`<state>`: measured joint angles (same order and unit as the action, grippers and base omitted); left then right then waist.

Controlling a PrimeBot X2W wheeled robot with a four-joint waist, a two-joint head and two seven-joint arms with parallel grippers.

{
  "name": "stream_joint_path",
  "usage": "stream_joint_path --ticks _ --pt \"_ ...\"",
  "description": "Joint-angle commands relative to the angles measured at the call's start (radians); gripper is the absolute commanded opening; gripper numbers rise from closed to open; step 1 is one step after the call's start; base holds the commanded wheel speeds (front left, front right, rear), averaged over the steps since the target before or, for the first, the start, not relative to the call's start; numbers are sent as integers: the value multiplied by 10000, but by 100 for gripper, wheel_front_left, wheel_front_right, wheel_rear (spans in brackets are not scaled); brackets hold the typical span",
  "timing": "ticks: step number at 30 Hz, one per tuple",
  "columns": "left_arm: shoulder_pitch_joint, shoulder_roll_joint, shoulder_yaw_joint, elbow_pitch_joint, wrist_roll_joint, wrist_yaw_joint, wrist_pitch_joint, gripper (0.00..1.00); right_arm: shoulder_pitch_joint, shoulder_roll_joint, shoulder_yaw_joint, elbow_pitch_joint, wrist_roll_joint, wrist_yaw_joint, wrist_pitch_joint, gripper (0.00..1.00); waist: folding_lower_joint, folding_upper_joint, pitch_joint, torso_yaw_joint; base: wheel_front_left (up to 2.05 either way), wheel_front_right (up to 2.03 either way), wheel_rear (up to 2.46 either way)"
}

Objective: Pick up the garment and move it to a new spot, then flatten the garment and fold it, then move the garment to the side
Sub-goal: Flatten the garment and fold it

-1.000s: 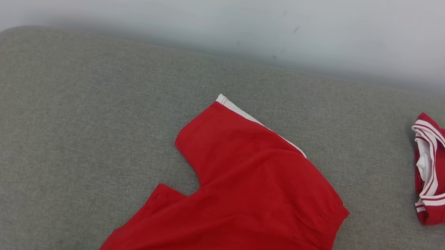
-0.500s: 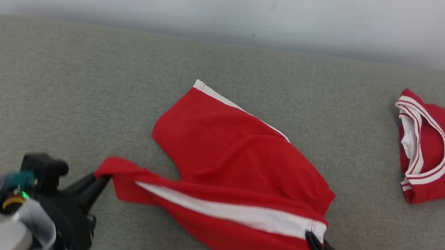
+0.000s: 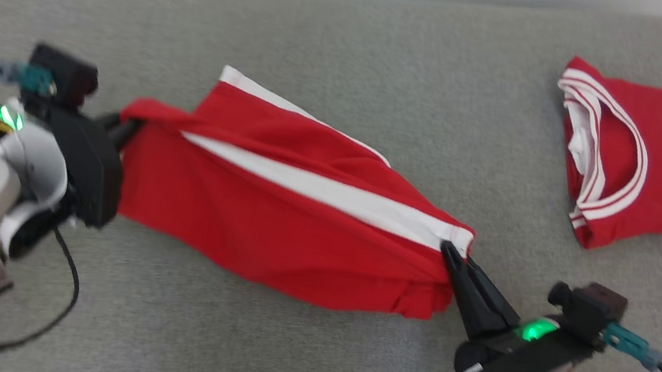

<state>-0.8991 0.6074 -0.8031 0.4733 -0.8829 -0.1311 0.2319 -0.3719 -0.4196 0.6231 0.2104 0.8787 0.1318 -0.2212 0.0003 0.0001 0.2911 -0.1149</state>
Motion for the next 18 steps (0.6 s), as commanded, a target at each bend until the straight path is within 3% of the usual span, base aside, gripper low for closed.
stream_joint_path --ticks 1,8,18 --pt "-262 39 -31 100 -182 18 47 0 -157 122 4 84 12 -22 -38 0 -3 -1 547 -537 0 0 0" --pt "-1862 30 -849 1231 -390 21 585 0 -1155 806 287 868 -178 -22 -57 0 -3 -1 1044 -959 0 0 0" --pt "-2913 -310 -1881 2134 -894 19 131 0 -1719 1302 226 1425 -384 -22 -270 0 -3 -1 1379 -1244 0 0 0"
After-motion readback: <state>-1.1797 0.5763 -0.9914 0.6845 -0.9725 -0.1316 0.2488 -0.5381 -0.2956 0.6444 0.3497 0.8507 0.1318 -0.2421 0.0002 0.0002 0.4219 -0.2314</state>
